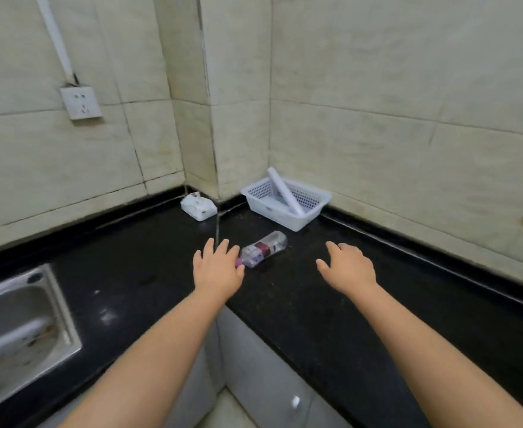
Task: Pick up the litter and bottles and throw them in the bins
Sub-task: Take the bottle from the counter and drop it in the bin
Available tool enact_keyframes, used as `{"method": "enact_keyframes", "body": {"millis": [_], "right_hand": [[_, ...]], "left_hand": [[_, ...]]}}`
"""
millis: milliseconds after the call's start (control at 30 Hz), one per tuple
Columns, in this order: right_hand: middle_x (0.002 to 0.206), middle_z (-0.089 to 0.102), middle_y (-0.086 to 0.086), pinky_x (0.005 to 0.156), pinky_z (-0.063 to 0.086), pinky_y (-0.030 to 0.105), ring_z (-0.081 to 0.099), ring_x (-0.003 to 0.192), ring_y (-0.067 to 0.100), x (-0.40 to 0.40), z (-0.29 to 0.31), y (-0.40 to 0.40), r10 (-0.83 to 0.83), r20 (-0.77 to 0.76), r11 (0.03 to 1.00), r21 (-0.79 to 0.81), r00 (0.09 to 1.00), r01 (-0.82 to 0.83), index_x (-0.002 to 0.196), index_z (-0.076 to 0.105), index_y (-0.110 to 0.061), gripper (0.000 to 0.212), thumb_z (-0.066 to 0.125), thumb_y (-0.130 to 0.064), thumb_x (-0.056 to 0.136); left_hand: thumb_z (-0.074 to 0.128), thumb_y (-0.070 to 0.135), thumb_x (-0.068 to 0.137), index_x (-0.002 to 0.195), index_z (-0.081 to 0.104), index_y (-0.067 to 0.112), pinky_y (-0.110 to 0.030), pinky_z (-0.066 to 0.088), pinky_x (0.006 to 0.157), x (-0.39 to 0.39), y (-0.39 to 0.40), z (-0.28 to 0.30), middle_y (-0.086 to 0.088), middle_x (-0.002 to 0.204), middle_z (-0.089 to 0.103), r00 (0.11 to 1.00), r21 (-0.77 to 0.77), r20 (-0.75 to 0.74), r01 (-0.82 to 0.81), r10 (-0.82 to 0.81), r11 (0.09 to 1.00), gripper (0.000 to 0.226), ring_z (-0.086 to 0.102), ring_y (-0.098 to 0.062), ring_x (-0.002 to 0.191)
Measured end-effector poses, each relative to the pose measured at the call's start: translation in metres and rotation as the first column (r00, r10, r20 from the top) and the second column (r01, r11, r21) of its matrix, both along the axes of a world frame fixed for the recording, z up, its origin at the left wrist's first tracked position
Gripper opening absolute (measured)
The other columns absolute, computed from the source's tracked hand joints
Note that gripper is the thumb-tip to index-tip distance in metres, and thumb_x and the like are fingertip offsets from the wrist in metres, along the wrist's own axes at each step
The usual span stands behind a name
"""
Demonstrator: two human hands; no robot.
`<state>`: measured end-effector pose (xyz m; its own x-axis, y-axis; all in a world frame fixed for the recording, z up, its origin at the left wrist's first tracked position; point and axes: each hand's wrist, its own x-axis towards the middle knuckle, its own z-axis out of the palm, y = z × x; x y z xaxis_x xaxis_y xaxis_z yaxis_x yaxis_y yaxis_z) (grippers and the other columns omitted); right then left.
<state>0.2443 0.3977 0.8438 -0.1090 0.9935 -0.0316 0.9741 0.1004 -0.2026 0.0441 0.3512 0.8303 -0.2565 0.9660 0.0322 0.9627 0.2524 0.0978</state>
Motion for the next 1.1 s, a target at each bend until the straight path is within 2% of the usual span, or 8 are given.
{"method": "enact_keyframes", "body": {"millis": [167, 267, 400, 567, 667, 833, 967, 1100], "right_hand": [[0.134, 0.051, 0.016, 0.098, 0.045, 0.043, 0.048, 0.123, 0.033, -0.074, -0.019, 0.087, 0.097, -0.073, 0.987, -0.118, 0.993, -0.105, 0.133, 0.043, -0.01, 0.049, 0.041, -0.04, 0.094], [0.129, 0.055, 0.016, 0.093, 0.048, 0.041, 0.053, 0.118, 0.032, -0.116, -0.047, 0.13, 0.069, -0.113, 0.967, -0.235, 0.991, -0.094, 0.128, 0.047, -0.009, 0.047, 0.041, -0.04, 0.094], [0.14, 0.046, 0.018, 0.098, 0.045, 0.04, 0.047, 0.126, 0.035, -0.162, -0.089, 0.181, -0.165, -0.184, 0.912, -0.402, 0.969, 0.079, 0.138, 0.037, -0.009, 0.062, 0.045, -0.048, 0.091], [0.153, 0.015, 0.021, 0.106, 0.038, 0.046, 0.033, 0.135, 0.039, -0.213, -0.128, 0.226, -0.531, -0.274, 0.79, -0.502, 0.802, 0.352, 0.15, -0.003, -0.019, 0.097, 0.057, -0.054, 0.082], [0.15, 0.016, 0.019, 0.105, 0.04, 0.046, 0.034, 0.133, 0.038, -0.238, -0.142, 0.246, -0.591, -0.234, 0.748, -0.517, 0.772, 0.416, 0.149, -0.006, -0.025, 0.105, 0.067, -0.048, 0.078], [0.141, 0.028, 0.017, 0.1, 0.043, 0.043, 0.038, 0.128, 0.036, -0.243, -0.152, 0.253, -0.494, -0.176, 0.786, -0.51, 0.851, 0.351, 0.148, -0.003, -0.031, 0.095, 0.065, -0.022, 0.083], [0.136, 0.039, 0.018, 0.099, 0.045, 0.043, 0.044, 0.124, 0.036, -0.2, -0.134, 0.241, -0.479, -0.191, 0.823, -0.439, 0.857, 0.362, 0.146, 0.017, -0.028, 0.079, 0.062, -0.018, 0.082], [0.13, 0.046, 0.017, 0.091, 0.048, 0.038, 0.051, 0.116, 0.035, -0.134, -0.101, 0.208, -0.534, -0.231, 0.829, -0.332, 0.814, 0.45, 0.145, 0.024, -0.025, 0.074, 0.062, -0.021, 0.081]], "left_hand": [[0.039, 0.037, 0.098, 0.145, 0.031, 0.025, -0.043, 0.018, 0.12, -0.058, 0.052, -0.018, 0.002, 0.159, 0.02, 0.993, -0.059, 0.027, -0.109, 0.111, 0.992, 0.05, 0.009, -0.025, 0.148], [0.038, 0.038, 0.098, 0.146, 0.029, 0.026, -0.043, 0.017, 0.12, -0.094, 0.085, -0.04, 0.002, 0.159, 0.019, 0.992, -0.119, 0.024, -0.117, 0.121, 0.986, 0.05, 0.008, -0.025, 0.149], [0.037, 0.038, 0.099, 0.147, 0.026, 0.026, -0.043, 0.015, 0.121, -0.144, 0.145, -0.067, 0.002, 0.16, 0.017, 0.996, -0.188, 0.048, -0.065, 0.075, 0.98, 0.051, 0.006, -0.025, 0.149], [0.038, 0.037, 0.099, 0.148, 0.025, 0.026, -0.043, 0.015, 0.121, -0.195, 0.211, -0.106, 0.002, 0.16, 0.016, 0.996, -0.283, 0.08, 0.056, -0.034, 0.958, 0.051, 0.006, -0.024, 0.149], [0.038, 0.038, 0.099, 0.147, 0.026, 0.027, -0.042, 0.016, 0.121, -0.215, 0.239, -0.124, 0.002, 0.16, 0.017, 0.992, -0.31, 0.103, 0.097, -0.068, 0.946, 0.051, 0.007, -0.024, 0.149], [0.039, 0.037, 0.099, 0.147, 0.026, 0.026, -0.043, 0.019, 0.121, -0.216, 0.271, -0.139, 0.002, 0.159, 0.02, 0.977, -0.323, 0.14, 0.2, -0.162, 0.925, 0.051, 0.01, -0.024, 0.149], [0.041, 0.036, 0.098, 0.147, 0.028, 0.026, -0.043, 0.021, 0.12, -0.181, 0.291, -0.13, 0.001, 0.159, 0.022, 0.95, -0.278, 0.152, 0.306, -0.273, 0.911, 0.051, 0.012, -0.025, 0.148], [0.039, 0.036, 0.099, 0.147, 0.027, 0.026, -0.041, 0.019, 0.12, -0.105, 0.296, -0.11, 0.001, 0.159, 0.022, 0.867, -0.204, 0.141, 0.498, -0.478, 0.843, 0.051, 0.012, -0.026, 0.148]]}}
